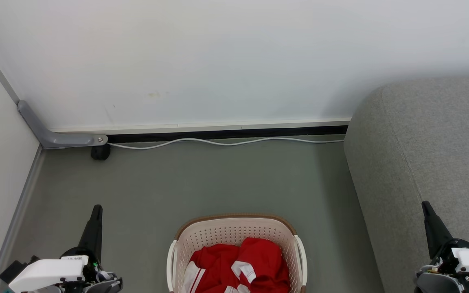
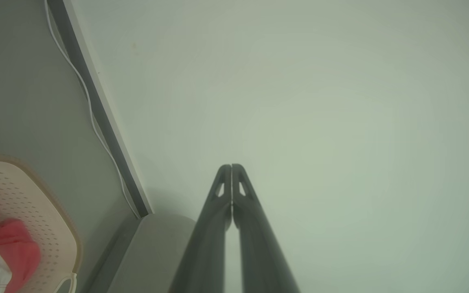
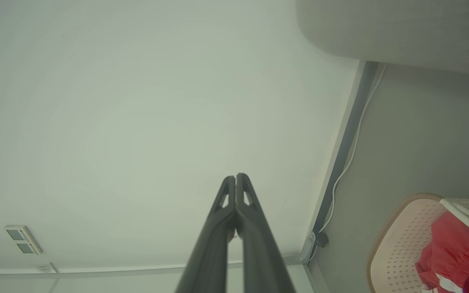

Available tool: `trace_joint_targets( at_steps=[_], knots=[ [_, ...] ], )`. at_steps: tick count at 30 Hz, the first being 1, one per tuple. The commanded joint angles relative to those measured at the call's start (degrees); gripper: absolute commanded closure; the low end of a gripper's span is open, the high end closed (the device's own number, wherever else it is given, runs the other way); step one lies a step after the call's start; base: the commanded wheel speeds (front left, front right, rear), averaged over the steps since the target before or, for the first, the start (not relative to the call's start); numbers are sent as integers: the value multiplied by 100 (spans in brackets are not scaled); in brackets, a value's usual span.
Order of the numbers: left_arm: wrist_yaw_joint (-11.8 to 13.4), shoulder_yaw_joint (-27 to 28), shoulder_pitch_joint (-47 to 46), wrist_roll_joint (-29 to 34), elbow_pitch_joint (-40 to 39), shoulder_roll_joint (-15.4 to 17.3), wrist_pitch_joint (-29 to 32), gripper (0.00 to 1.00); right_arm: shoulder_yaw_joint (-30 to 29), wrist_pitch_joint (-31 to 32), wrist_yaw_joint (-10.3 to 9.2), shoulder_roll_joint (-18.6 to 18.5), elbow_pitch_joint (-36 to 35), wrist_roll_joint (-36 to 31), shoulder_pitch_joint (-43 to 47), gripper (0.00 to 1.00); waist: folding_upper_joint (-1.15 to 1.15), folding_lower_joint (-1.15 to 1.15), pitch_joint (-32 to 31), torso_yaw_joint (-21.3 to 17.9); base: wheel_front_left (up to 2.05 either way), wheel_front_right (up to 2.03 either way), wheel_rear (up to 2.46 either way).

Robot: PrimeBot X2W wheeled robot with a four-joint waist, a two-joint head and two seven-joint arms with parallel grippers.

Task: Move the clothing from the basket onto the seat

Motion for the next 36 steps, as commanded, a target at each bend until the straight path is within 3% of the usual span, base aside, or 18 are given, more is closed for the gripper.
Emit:
trace_joint_targets(
  at_steps=[1,36],
  knots=[
    [-43,185,-325,-23,-164,96,34,100,100,43,24,-57,-178,66,-208,100,0,0,0,0,0,0,0],
    [-43,185,-325,-23,-164,96,34,100,100,43,24,-57,-178,67,-208,100,0,0,0,0,0,0,0]
  ],
)
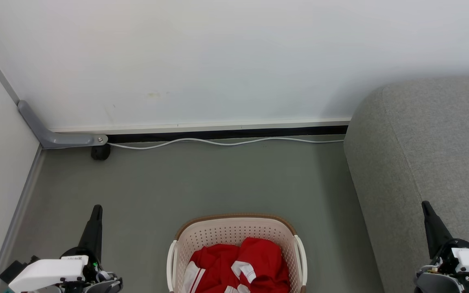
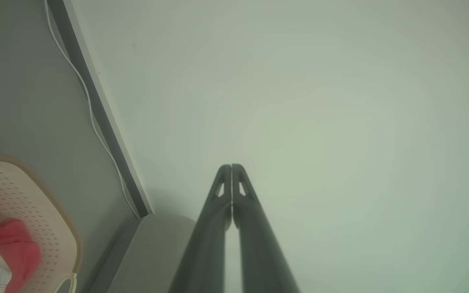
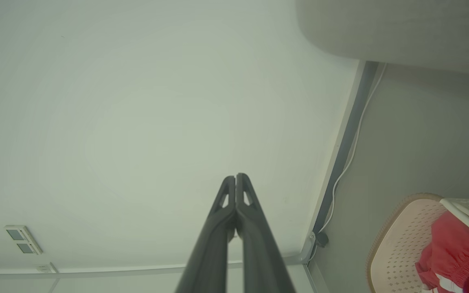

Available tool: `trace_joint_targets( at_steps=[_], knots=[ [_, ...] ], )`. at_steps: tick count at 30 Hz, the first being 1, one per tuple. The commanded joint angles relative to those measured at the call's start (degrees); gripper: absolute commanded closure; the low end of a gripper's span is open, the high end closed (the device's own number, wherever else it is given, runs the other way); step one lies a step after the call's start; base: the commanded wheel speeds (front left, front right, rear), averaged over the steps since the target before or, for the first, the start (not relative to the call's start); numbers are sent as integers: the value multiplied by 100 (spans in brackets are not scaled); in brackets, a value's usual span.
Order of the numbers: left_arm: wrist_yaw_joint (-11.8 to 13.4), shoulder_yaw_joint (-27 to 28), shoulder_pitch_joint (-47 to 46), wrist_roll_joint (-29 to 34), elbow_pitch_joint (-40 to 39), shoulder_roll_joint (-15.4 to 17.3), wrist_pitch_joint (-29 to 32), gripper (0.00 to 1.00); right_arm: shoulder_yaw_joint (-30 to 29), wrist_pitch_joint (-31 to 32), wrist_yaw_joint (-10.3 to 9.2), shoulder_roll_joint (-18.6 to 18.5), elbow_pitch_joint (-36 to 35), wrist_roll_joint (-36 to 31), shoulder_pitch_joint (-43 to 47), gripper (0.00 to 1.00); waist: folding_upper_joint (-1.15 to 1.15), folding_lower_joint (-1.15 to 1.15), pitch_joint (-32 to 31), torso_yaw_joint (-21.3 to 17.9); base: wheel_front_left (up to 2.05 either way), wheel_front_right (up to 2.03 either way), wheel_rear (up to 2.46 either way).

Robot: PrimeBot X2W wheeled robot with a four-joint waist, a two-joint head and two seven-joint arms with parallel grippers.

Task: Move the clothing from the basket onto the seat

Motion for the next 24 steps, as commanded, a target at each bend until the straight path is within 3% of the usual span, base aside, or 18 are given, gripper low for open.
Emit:
trace_joint_targets(
  at_steps=[1,24],
  knots=[
    [-43,185,-325,-23,-164,96,34,100,100,43,24,-57,-178,67,-208,100,0,0,0,0,0,0,0],
    [-43,185,-325,-23,-164,96,34,100,100,43,24,-57,-178,67,-208,100,0,0,0,0,0,0,0]
  ],
)
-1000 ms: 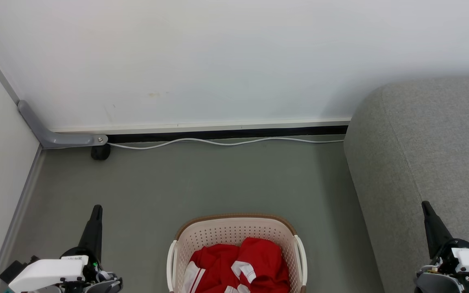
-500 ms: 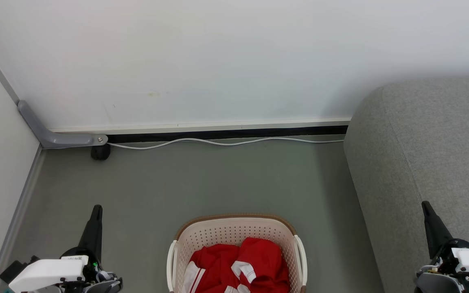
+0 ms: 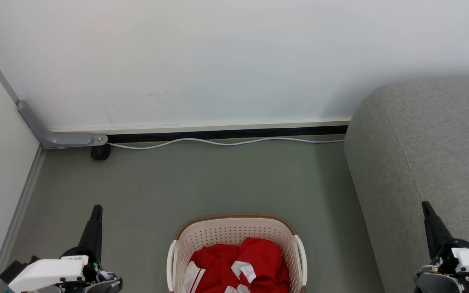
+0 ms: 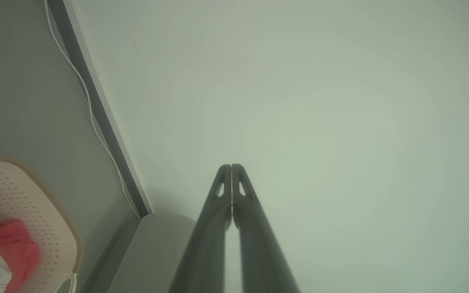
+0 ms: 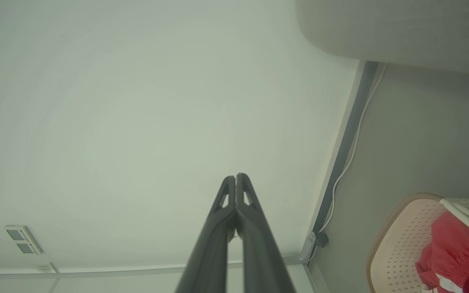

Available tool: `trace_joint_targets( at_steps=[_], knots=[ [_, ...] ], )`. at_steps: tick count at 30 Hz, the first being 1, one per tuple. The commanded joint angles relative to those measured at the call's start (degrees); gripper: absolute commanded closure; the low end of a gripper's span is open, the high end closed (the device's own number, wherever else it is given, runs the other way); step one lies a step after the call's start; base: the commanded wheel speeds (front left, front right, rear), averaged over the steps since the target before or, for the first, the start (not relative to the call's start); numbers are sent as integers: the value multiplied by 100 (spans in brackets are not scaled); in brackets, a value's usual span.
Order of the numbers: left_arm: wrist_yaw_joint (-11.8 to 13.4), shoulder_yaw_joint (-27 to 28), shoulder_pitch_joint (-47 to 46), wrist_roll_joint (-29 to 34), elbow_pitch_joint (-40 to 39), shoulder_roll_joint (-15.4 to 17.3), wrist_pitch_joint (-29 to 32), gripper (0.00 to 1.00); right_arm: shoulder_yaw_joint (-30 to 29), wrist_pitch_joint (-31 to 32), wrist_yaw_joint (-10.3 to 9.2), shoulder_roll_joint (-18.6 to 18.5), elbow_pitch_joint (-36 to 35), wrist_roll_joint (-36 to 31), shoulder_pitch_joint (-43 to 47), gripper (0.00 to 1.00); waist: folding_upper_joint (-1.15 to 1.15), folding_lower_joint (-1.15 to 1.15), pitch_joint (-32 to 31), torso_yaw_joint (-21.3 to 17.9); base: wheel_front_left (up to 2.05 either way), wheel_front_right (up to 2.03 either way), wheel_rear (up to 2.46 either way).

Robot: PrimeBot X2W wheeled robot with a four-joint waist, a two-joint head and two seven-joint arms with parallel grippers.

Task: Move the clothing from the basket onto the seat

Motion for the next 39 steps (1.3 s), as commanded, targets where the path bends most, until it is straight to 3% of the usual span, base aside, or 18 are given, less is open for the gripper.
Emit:
trace_joint_targets(
  at_steps=[1,39],
  knots=[
    [-43,185,-325,-23,-164,96,34,100,100,43,24,-57,-178,67,-208,100,0,0,0,0,0,0,0],
    [-43,185,-325,-23,-164,96,34,100,100,43,24,-57,-178,67,-208,100,0,0,0,0,0,0,0]
  ],
)
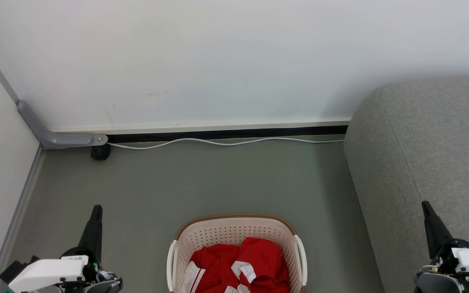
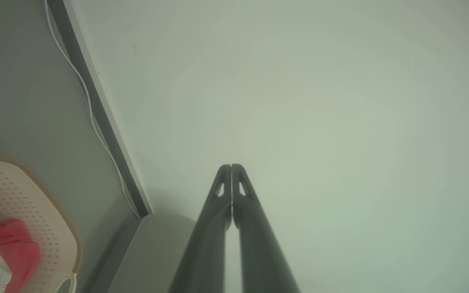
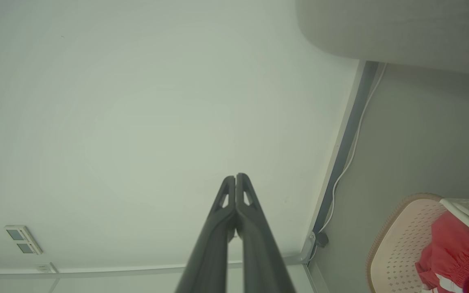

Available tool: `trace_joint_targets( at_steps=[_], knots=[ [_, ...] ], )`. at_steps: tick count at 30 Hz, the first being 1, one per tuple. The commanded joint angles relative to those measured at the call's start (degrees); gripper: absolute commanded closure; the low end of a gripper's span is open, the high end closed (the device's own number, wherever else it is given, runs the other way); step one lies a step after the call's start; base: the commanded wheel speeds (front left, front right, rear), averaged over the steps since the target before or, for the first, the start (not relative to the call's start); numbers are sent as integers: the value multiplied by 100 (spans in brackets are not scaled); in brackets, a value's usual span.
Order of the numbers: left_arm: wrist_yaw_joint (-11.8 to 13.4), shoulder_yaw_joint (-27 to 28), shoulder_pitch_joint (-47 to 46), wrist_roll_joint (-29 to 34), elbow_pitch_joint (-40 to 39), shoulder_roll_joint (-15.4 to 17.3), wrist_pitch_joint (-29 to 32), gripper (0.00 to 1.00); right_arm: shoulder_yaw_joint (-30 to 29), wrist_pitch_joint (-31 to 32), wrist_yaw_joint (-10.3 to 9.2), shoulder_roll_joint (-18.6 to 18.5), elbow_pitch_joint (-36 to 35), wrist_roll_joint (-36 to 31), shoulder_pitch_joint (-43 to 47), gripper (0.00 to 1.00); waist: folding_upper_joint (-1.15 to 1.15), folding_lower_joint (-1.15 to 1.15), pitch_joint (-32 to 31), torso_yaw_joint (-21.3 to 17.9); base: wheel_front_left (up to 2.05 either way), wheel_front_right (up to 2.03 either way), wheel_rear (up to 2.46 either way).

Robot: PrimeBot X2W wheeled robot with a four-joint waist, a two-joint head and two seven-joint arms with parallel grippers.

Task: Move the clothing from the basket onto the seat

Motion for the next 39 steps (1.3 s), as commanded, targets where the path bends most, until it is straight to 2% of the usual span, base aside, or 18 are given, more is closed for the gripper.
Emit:
trace_joint_targets(
  at_steps=[1,33,34,39],
  knots=[
    [-43,185,-325,-23,-164,96,34,100,100,43,24,-57,-178,67,-208,100,0,0,0,0,0,0,0],
    [-43,185,-325,-23,-164,96,34,100,100,43,24,-57,-178,67,-208,100,0,0,0,0,0,0,0],
    [0,0,0,0,0,0,0,0,0,0,0,0,0,0,0,0,0,0,0,0,0,0,0],
    [6,-24,182,6,277,-109,-16,0,46,-4,-2,82,247,-7,167,0,0,0,8,-1,0,0,0]
  ],
)
